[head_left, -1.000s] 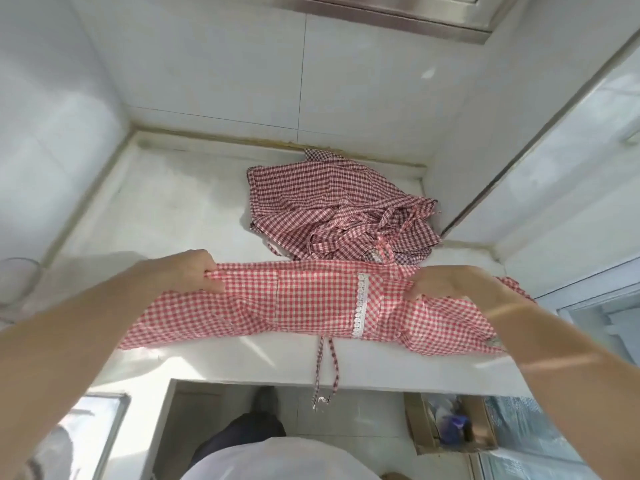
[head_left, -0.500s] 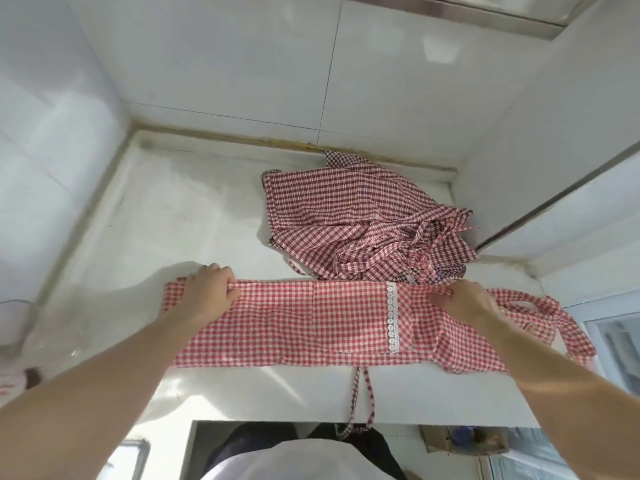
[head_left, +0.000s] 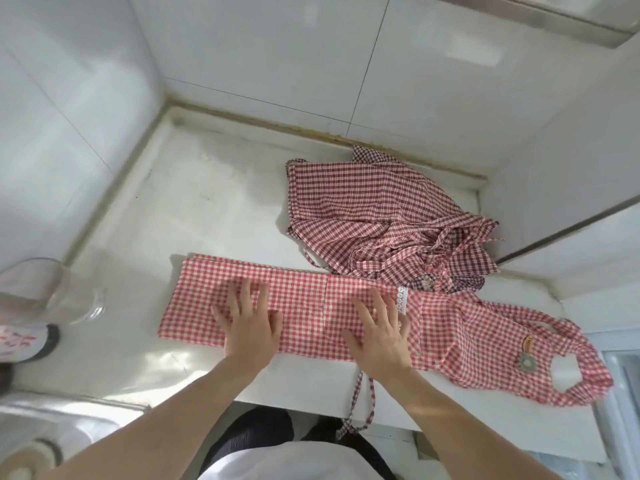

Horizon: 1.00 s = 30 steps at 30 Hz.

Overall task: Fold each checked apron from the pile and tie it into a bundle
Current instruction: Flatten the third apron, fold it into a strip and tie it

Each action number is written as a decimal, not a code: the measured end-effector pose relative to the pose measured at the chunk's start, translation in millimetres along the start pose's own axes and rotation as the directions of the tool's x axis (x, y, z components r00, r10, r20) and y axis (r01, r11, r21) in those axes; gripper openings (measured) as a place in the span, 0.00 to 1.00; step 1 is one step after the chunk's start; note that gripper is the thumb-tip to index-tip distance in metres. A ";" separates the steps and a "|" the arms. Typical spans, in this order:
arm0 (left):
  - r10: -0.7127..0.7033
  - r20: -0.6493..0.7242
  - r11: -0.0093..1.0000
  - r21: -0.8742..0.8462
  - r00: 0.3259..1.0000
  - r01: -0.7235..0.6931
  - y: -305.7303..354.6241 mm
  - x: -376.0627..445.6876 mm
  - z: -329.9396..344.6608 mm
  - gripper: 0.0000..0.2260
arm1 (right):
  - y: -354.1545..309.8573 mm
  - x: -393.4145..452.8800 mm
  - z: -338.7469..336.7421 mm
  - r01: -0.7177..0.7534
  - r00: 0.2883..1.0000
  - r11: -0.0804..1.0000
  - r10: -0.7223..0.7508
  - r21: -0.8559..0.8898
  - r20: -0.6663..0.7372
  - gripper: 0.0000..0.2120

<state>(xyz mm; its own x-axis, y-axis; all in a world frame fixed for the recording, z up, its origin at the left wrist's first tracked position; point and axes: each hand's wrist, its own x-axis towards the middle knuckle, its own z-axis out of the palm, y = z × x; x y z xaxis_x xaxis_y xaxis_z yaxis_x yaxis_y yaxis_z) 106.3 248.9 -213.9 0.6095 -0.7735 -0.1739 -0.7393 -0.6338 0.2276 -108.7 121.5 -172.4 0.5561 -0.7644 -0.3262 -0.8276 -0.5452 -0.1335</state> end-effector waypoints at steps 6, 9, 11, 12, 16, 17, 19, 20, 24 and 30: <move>0.007 0.067 0.985 0.169 0.998 -0.018 -45.2 3.4 3.9 0.33 | -3.5 -8.2 19.2 -0.176 0.983 0.984 0.177 -0.017 0.050 0.37; 0.014 0.091 0.986 0.167 0.996 -0.029 -59.1 16.2 -2.9 0.34 | -6.5 -11.7 23.2 -0.240 0.968 0.971 0.241 -0.017 0.069 0.38; 0.060 0.107 0.985 0.153 0.992 -0.076 -70.9 24.5 -6.1 0.33 | -9.9 -12.1 25.1 -0.260 0.962 0.966 0.260 -0.016 0.078 0.38; 0.083 0.104 0.985 0.139 0.991 -0.097 -76.0 28.1 -7.2 0.33 | -12.0 -12.3 25.5 -0.264 0.961 0.964 0.265 -0.019 0.084 0.38; 0.093 -0.019 0.994 -0.057 0.995 -0.094 -79.6 38.7 -16.6 0.28 | -14.0 -9.8 23.1 -0.274 0.955 0.962 0.273 -0.014 0.116 0.39; 0.063 -0.089 0.990 -0.121 0.994 -0.073 -79.1 42.1 -22.8 0.25 | -14.0 -9.0 21.1 -0.271 0.955 0.963 0.270 -0.013 0.122 0.40; -0.043 -0.216 0.978 -0.207 0.975 -0.002 -80.8 51.8 -35.7 0.19 | -13.6 -7.5 15.0 -0.263 0.954 0.965 0.262 -0.012 0.146 0.41; -0.134 -0.250 0.967 -0.246 0.959 0.071 -82.6 59.3 -42.3 0.18 | -13.8 -6.1 10.9 -0.263 0.952 0.964 0.263 -0.022 0.156 0.42; -0.456 -0.090 0.854 -0.323 0.885 0.407 -92.2 93.6 -65.5 0.14 | -16.5 3.2 -8.0 -0.277 0.939 0.960 0.281 -0.050 0.197 0.43; -0.211 -0.217 0.855 -0.514 0.953 0.072 -94.2 106.7 -78.4 0.08 | -17.6 7.1 -16.7 -0.285 0.936 0.959 0.280 -0.007 0.212 0.44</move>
<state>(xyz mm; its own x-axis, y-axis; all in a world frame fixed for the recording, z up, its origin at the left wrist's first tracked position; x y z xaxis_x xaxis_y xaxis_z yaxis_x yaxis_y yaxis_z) 263.4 226.8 -178.7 0.7987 -0.6017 -0.0062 -0.4410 -0.5924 0.6742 -88.9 120.0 -156.8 0.2729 -0.7952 -0.5414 -0.9512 -0.3072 -0.0284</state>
